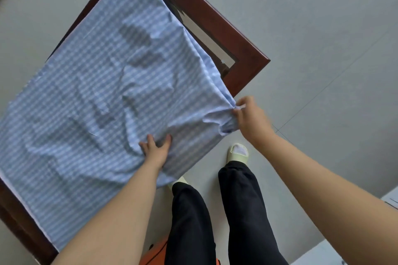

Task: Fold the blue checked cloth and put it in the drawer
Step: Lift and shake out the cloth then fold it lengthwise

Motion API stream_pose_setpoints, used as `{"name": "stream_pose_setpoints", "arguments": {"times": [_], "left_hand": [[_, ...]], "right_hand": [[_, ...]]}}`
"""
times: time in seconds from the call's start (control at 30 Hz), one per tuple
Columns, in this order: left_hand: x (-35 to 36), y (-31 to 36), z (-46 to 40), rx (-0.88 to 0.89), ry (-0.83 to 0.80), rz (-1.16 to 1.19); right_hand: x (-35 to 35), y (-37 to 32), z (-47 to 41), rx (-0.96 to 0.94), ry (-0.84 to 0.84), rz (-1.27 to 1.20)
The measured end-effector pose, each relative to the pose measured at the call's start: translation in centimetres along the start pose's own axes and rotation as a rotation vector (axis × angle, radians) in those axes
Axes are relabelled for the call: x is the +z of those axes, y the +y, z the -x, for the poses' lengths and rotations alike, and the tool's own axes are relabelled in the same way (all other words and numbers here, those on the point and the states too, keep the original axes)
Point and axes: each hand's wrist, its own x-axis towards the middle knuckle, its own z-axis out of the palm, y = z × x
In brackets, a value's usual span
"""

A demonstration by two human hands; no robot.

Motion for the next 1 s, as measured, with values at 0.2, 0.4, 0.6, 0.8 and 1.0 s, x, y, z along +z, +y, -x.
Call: {"name": "stream_pose_setpoints", "arguments": {"times": [0.2,0.4,0.6,0.8,1.0], "left_hand": [[0.5,0.9,-1.5,-0.071,0.041,-0.077],[0.2,0.9,-1.5,-0.047,0.034,-0.153],[0.8,1.2,0.3,-0.037,0.262,0.005],[1.3,-0.8,0.2,0.088,0.237,-0.083],[0.0,0.5,-0.1,-0.022,0.059,-0.044]], "right_hand": [[1.7,3.7,-1.1,0.102,0.117,-0.402],[2.8,5.3,0.0,0.031,0.23,-0.288],[3.0,-0.9,0.3,-0.68,0.467,-0.106],[4.1,-6.3,1.8,-1.126,0.391,-0.032],[2.2,-3.1,-0.2,-0.626,0.316,0.015]]}}
